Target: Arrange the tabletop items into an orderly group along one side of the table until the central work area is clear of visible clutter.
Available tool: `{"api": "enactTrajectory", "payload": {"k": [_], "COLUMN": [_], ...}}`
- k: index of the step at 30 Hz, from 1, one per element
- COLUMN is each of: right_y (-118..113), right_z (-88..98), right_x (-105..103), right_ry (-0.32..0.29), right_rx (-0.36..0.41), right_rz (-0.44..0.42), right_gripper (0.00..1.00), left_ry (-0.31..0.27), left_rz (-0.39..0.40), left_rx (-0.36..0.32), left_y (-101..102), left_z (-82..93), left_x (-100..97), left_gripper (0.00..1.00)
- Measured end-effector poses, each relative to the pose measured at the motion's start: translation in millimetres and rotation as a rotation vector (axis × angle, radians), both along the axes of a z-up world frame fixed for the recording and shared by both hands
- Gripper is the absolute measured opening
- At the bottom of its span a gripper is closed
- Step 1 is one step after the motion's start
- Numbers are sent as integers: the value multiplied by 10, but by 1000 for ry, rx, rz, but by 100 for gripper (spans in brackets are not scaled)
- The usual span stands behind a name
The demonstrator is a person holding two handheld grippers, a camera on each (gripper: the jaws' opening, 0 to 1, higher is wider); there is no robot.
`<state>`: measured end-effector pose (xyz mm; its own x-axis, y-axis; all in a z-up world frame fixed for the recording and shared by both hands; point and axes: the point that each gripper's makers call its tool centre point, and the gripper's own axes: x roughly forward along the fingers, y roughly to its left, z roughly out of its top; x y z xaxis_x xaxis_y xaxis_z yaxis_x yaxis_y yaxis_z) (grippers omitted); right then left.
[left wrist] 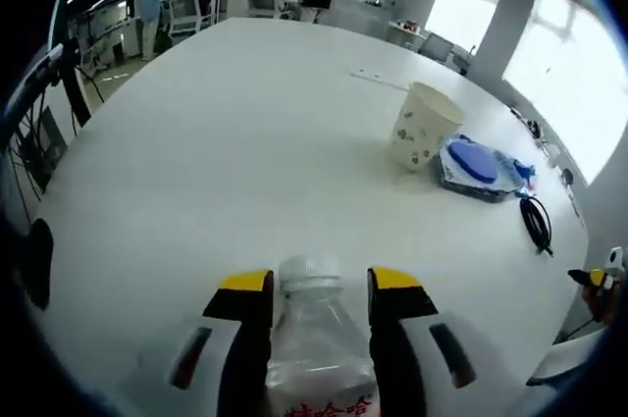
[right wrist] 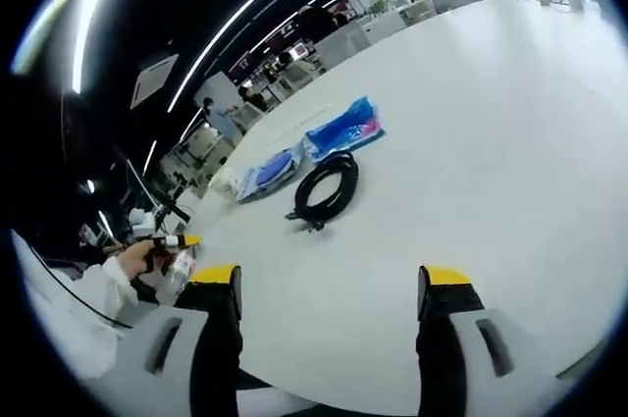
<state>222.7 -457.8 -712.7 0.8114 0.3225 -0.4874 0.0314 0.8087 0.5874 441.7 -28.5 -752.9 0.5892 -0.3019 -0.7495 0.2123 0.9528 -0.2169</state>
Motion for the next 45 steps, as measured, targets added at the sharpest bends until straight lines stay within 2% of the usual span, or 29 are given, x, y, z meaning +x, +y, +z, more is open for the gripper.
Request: {"api": "enactTrajectory", "payload": {"k": [4, 5, 9, 10, 13, 15, 17, 21, 22, 23, 29, 31, 35, 39, 41, 45], "right_y": [33, 36, 44, 46, 56, 68, 83, 73, 75, 78, 117, 123, 125, 132, 157, 207], "right_z": [-29, -36, -40, -41, -47, -67, -70, -66, -62, -54, -39, -20, 42, 54, 57, 97], "right_x": [21, 28, 45, 46, 40, 18, -1, -4, -5, -4, 40, 55, 91, 104, 95, 63], "right_ry": [6, 6, 3, 3, 7, 18, 20, 16, 17, 17, 17, 14, -8, -15, -13, -14], "right_rx": [5, 6, 13, 14, 13, 12, 14, 34, 34, 32, 29, 27, 31, 27, 24, 25], "right_rz": [2, 4, 8, 9, 10, 10, 9, -4, -6, -7, 4, 5, 6, 12, 14, 12], "right_gripper": [70, 70, 70, 70, 69, 68, 68, 68, 68, 68, 67, 67, 67, 67, 67, 67], "left_ry": [-20, 6, -5, -5, -25, -60, -81, -142, -175, -194, -280, -312, -375, -417, -445, -491], "left_rz": [19, 40, 36, 34, 28, 27, 21, 29, 65, 77, 102, 106, 102, 75, 72, 68], "left_rx": [14, -17, -12, -15, -19, -41, -39, -66, -118, -138, -197, -237, -219, -182, -152, -149], "left_y": [47, 31, 18, 64, 58, 56, -8, 34, 68, 71, 117, 57, 68, -8, 21, -59], "left_z": [22, 14, 37, 11, 95, 189, 309, 499, 589, 663, 998, 1127, 1327, 1425, 1426, 1572], "left_x": [102, 87, 52, 95, 64, 71, -12, 12, 71, 63, 66, 75, 70, 106, 187, 392], "left_gripper": [25, 23, 22, 22, 21, 21, 21, 20, 20, 20, 20, 20, 20, 20, 20, 20]}}
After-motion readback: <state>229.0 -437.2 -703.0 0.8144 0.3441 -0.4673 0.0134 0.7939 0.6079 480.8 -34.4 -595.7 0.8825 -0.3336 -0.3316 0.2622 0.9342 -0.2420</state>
